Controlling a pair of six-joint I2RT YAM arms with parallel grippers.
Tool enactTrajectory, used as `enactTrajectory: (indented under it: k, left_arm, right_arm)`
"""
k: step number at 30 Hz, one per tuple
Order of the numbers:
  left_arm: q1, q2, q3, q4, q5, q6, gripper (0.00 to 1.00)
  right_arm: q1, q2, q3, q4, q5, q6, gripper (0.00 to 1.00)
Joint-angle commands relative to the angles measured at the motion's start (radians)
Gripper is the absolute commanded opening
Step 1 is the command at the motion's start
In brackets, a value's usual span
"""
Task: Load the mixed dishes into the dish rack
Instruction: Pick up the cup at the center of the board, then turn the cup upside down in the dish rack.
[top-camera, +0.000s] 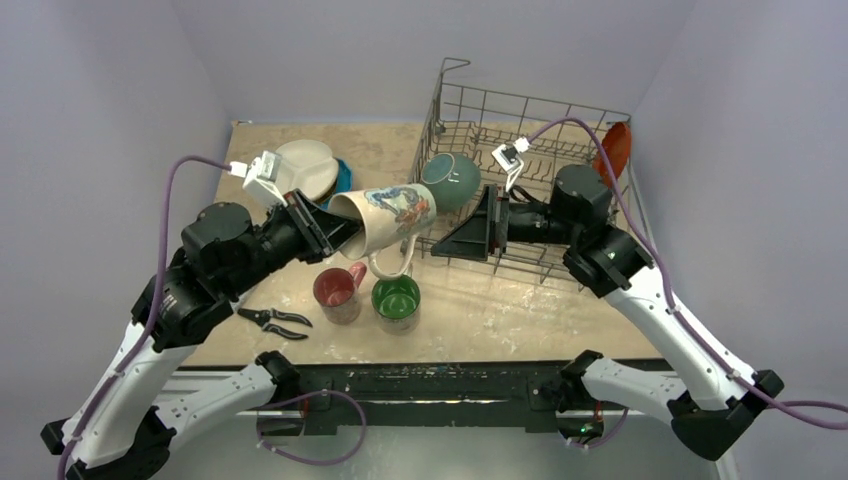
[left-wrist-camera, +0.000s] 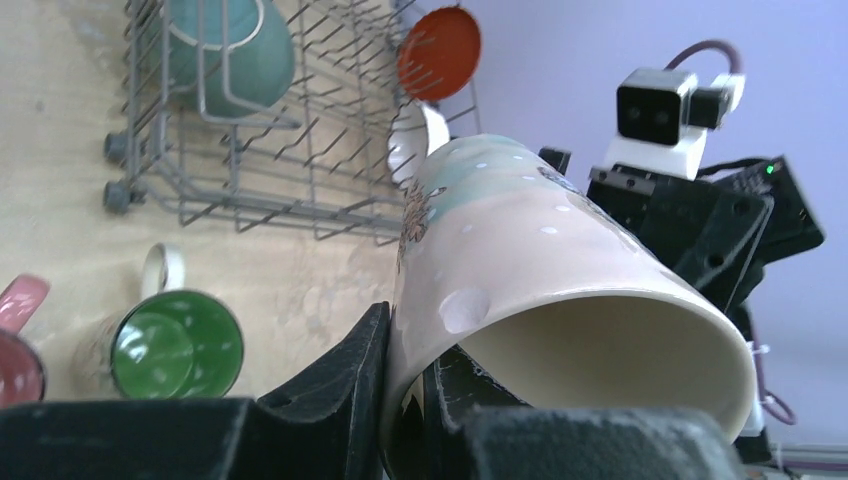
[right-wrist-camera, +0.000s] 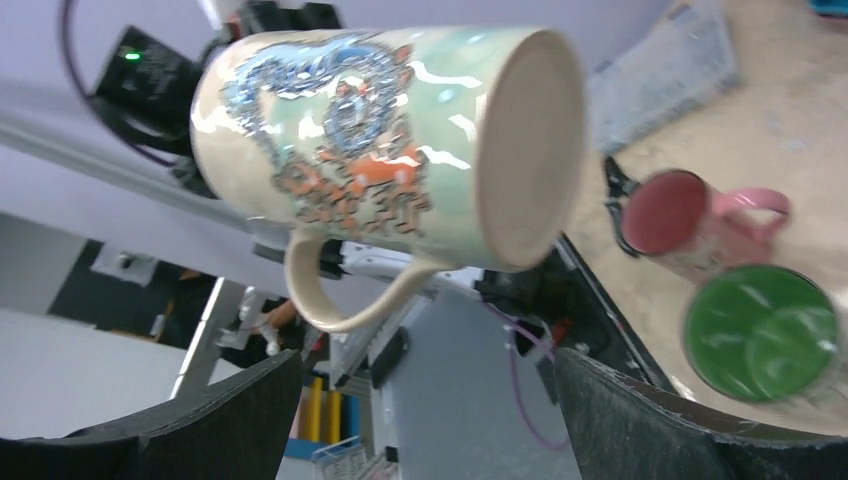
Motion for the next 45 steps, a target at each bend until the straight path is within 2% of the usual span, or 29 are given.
enactTrajectory:
  k: [1, 3, 10, 16, 22, 26, 30, 32, 34, 35, 39, 40, 43, 45]
  left_arm:
    - [0.018, -0.010, -0.001, 0.407, 0.025, -0.105, 0.00]
    - [0.020, -0.003, -0.025, 0.499, 0.055, -0.139, 0.00]
    - [0.020, 0.044, -0.081, 0.761, 0.110, -0.171, 0.00]
    - [0.019, 0.074, -0.138, 0.924, 0.121, -0.207, 0.00]
    - [0.019, 0.095, -0.152, 0.952, 0.138, -0.210, 0.00]
    - [0.020, 0.092, -0.174, 0.959, 0.136, -0.218, 0.00]
    - [0.019, 0.086, -0.196, 0.963, 0.138, -0.227, 0.00]
    - [0.019, 0.081, -0.204, 0.960, 0.135, -0.230, 0.00]
    - [0.019, 0.077, -0.208, 0.949, 0.133, -0.230, 0.00]
    - [0.020, 0.074, -0.210, 0.942, 0.130, -0.230, 0.00]
    - [0.020, 0.067, -0.207, 0.874, 0.124, -0.239, 0.00]
    - [0.019, 0.066, -0.205, 0.855, 0.122, -0.241, 0.03]
    - [0.020, 0.060, -0.208, 0.793, 0.110, -0.264, 0.29]
    - [0.019, 0.053, -0.215, 0.748, 0.100, -0.266, 0.41]
  right_arm:
    - [0.085, -0.021, 0.001, 0.403, 0.014, 0.218, 0.98]
    - [0.116, -0.022, -0.016, 0.496, 0.042, 0.284, 0.98]
    - [0.164, 0.031, 0.005, 0.553, 0.140, 0.445, 0.96]
    - [0.173, 0.082, 0.043, 0.593, 0.189, 0.553, 0.80]
    - [0.183, 0.091, 0.009, 0.670, 0.258, 0.641, 0.67]
    - [0.194, 0.098, 0.000, 0.699, 0.268, 0.659, 0.56]
    - [0.202, 0.097, -0.005, 0.704, 0.282, 0.652, 0.39]
    - [0.203, 0.094, -0.007, 0.693, 0.284, 0.642, 0.24]
    - [0.204, 0.089, 0.000, 0.655, 0.285, 0.629, 0.04]
    - [0.204, 0.088, 0.012, 0.616, 0.289, 0.620, 0.00]
    - [0.203, 0.077, 0.074, 0.451, 0.317, 0.555, 0.00]
    - [0.204, 0.067, 0.083, 0.428, 0.331, 0.541, 0.00]
    - [0.203, 0.021, 0.092, 0.364, 0.408, 0.512, 0.00]
    - [0.202, -0.013, 0.096, 0.306, 0.472, 0.497, 0.00]
